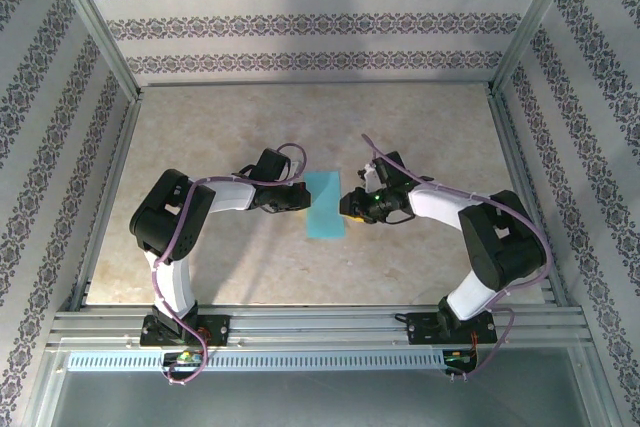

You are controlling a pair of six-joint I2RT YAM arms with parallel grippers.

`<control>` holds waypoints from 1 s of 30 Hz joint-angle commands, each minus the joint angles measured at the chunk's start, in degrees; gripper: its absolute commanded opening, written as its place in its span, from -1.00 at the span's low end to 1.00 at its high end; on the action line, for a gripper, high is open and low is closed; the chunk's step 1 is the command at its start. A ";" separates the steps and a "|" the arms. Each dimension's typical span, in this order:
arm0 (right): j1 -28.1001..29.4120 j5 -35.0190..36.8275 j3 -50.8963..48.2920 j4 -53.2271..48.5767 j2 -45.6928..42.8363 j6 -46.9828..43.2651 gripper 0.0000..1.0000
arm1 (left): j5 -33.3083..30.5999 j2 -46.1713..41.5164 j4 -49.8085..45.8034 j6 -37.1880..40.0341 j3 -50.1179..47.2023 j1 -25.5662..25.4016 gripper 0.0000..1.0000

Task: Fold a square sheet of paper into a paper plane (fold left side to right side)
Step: Fold the triangle a second time at the center of the table.

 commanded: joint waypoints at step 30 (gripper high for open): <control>3.72 -4.88 -4.21 10.25 3.75 9.30 -0.45 | -2.74 2.06 -4.89 0.33 -1.32 -1.52 -0.88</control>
